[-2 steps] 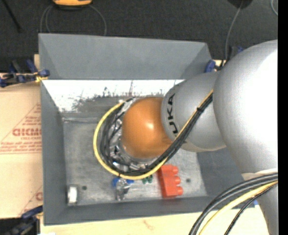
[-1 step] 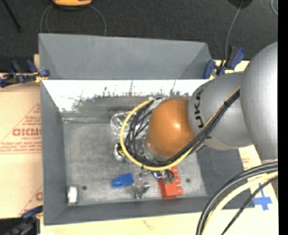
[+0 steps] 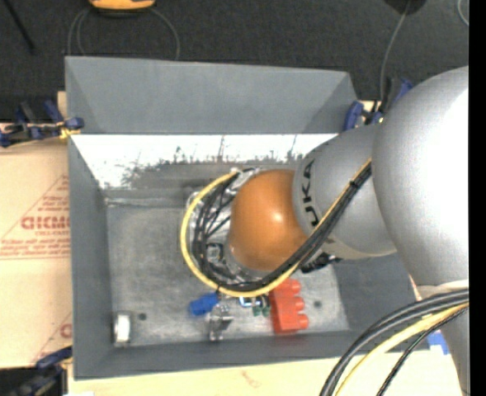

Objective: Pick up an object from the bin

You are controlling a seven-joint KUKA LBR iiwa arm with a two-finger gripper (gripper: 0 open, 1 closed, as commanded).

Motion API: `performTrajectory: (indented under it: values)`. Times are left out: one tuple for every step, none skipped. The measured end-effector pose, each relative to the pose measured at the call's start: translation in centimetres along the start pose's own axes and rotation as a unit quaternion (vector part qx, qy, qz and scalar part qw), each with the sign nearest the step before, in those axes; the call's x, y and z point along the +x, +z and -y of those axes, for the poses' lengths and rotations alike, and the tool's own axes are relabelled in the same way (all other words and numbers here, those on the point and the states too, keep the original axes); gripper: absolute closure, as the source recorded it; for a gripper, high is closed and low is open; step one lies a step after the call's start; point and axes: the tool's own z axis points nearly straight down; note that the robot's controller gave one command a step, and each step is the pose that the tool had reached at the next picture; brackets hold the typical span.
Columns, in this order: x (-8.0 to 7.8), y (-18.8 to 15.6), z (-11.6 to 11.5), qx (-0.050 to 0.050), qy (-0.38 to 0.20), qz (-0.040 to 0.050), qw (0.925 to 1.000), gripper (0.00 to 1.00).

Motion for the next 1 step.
performTrajectory:
  values:
    - [0.25,0.02,-4.69,0.000,-0.044,0.0025,0.9990,0.00]
